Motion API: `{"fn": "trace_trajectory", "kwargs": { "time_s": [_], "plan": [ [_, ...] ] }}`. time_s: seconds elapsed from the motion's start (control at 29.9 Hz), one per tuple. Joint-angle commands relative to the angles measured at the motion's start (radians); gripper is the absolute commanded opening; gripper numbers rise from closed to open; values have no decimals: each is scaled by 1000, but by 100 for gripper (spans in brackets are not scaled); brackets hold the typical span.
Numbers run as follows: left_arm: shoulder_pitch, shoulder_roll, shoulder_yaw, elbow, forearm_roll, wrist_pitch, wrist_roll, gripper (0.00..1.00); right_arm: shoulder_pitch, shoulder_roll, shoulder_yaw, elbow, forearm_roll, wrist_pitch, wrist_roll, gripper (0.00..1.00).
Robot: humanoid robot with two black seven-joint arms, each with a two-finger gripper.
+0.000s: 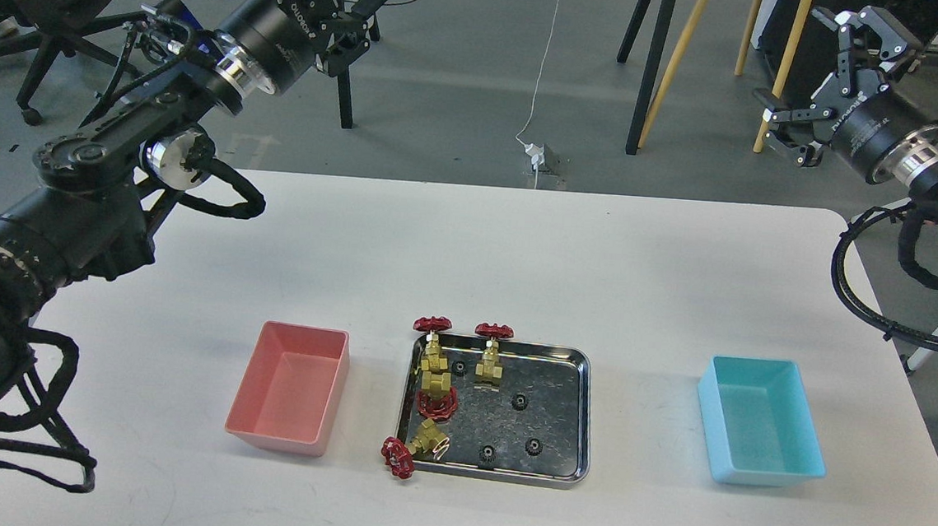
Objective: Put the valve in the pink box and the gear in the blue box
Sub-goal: 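Move the left gripper over the brass valve lying in the tray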
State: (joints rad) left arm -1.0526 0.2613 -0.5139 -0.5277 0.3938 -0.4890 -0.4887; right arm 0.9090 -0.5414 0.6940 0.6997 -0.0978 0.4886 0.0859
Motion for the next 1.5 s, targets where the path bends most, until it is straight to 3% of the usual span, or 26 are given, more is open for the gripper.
{"fn": "trace_trajectory", "kwargs": {
  "time_s": [0.0,0.17,0.37,0.47,0.6,0.8,1.0,1.24,1.34,1.47],
  "plan": [
    [0,-4,2,0,0,0,0,100,2,0,-1,0,3,0,0,99],
    [-1,4,-8,0,-10,0,0,100,31,-2,1,0,9,0,-3,99],
    [23,-13,-34,52,-121,0,0,100,235,-49,-25,-101,15,0,-32,99],
    [26,-42,-51,-9,-116,0,0,100,341,-54,-76,-131,15,0,-67,99],
    [28,-33,-48,-121,-83,0,0,100,384,-54,-139,-132,16,0,-71,99],
    [-35,147,-19,-418,355,0,0,99,361,-54,-156,-131,18,0,-100,99],
    [-337,225,541,-530,575,0,0,99,349,-60,-146,-131,23,0,-100,99],
    [-716,213,1072,-837,914,0,0,99,320,-69,-143,-131,23,0,-100,99],
    [-757,119,1202,-841,990,0,0,99,307,-69,-140,-132,24,0,-98,99],
    [-728,9,1321,-741,1007,0,0,99,295,-69,-140,-132,24,0,-98,99]
  ]
}}
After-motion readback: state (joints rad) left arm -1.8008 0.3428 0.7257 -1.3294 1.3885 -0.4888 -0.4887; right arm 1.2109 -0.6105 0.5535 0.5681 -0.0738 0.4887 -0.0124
